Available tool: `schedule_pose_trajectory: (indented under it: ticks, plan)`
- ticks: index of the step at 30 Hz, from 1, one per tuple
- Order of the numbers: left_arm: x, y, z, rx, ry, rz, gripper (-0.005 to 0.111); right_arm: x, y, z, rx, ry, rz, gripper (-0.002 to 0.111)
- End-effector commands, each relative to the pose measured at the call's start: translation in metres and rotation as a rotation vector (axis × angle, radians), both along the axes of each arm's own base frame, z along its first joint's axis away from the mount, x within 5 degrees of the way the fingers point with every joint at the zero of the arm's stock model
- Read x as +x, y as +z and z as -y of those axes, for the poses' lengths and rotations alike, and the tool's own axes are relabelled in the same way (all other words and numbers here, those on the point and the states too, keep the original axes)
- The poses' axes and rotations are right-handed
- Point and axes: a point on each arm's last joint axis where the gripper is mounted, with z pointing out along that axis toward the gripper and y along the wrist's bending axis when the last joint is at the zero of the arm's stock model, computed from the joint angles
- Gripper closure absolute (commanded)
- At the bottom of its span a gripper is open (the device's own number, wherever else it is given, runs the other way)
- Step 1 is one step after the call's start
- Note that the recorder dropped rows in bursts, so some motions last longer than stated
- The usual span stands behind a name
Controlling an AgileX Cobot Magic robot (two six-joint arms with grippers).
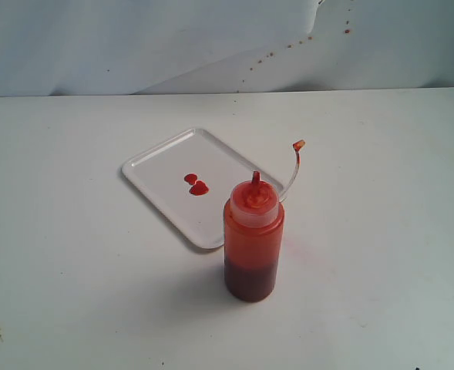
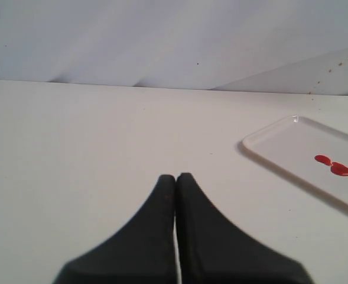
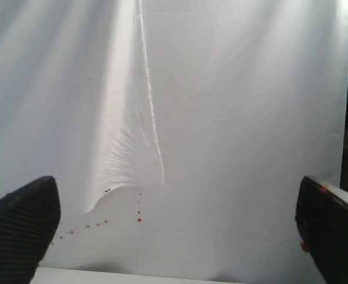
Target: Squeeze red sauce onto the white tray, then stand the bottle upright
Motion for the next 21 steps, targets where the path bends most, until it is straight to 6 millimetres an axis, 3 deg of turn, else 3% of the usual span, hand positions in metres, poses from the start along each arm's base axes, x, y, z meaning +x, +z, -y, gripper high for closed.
schedule_pose_trajectory:
  ticks: [1,5,15,21]
  plan:
    - [0.000,-0.001,0.000,0.006,-0.005,0.008,0.107,-0.001,-0.018,0.000,0.023,-0.001,-0.016,0.003]
    - [0.000,-0.001,0.000,0.006,-0.005,0.008,0.107,-0.002,-0.034,0.000,0.024,-0.001,-0.038,0.003]
    - [0.000,-0.001,0.000,0.006,-0.005,0.008,0.107,-0.005,-0.037,0.001,0.027,-0.005,-0.043,0.003]
    - [0.000,-0.001,0.000,0.006,-0.005,0.008,0.107,-0.004,-0.046,0.002,0.013,-0.022,-0.137,0.003]
